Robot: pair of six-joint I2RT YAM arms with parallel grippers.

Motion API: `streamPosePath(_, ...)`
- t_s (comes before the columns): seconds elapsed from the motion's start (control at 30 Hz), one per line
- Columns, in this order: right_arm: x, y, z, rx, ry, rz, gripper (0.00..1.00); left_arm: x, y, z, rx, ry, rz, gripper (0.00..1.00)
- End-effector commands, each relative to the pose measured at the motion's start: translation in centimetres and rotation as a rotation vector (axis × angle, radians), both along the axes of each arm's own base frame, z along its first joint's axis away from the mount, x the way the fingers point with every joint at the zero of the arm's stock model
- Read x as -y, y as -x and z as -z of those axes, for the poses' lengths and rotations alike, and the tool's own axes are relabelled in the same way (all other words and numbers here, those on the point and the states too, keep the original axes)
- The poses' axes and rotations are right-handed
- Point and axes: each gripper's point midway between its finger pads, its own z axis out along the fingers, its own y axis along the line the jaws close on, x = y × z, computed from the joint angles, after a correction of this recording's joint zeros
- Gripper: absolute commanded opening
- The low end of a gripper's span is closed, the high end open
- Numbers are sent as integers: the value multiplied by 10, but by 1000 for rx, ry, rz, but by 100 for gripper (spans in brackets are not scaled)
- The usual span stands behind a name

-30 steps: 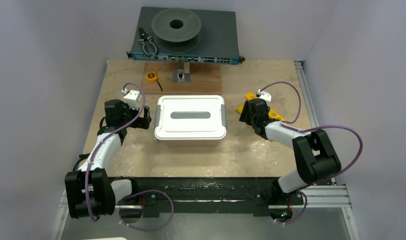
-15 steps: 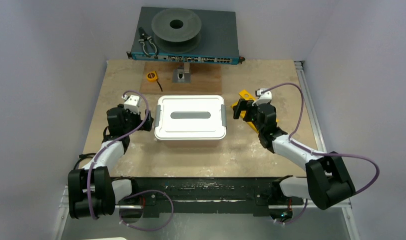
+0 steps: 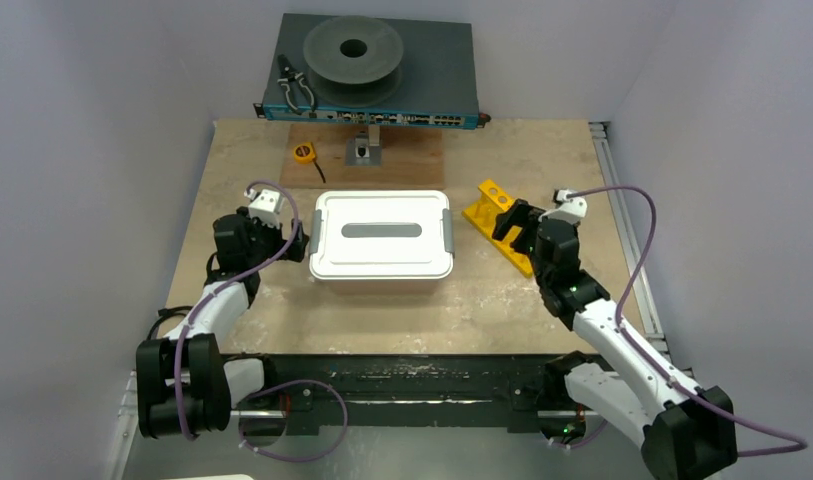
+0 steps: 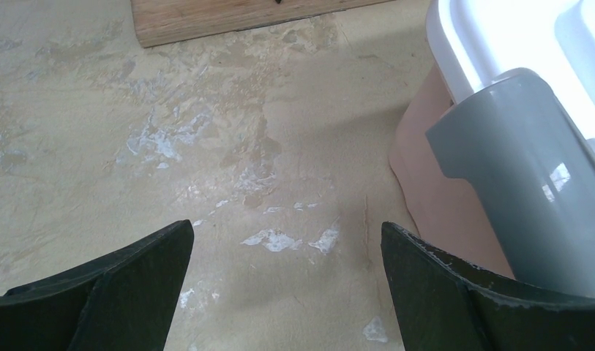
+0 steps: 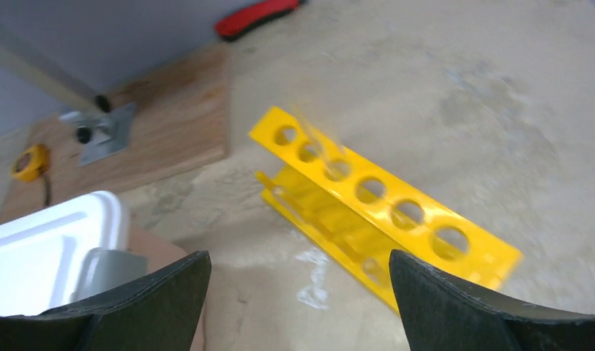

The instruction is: Organize the chemistry lab equipment

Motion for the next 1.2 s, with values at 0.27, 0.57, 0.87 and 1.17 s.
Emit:
streamPosePath(0.27,106,50,45,-180,-100,676,45,1,1,-19,46,-26,37,100)
streamPosePath(0.57,152,34,64,-239,-76,853,24,1,2,-19,49,-27,37,100)
streamPosePath(0.87,134,-2,83,-287,-113,734,17,2,1,-23,57,-11,33,100)
streamPosePath(1.17,104,-33,87,-285,-236,629,6,1,-3,-34,73,-3,18,100)
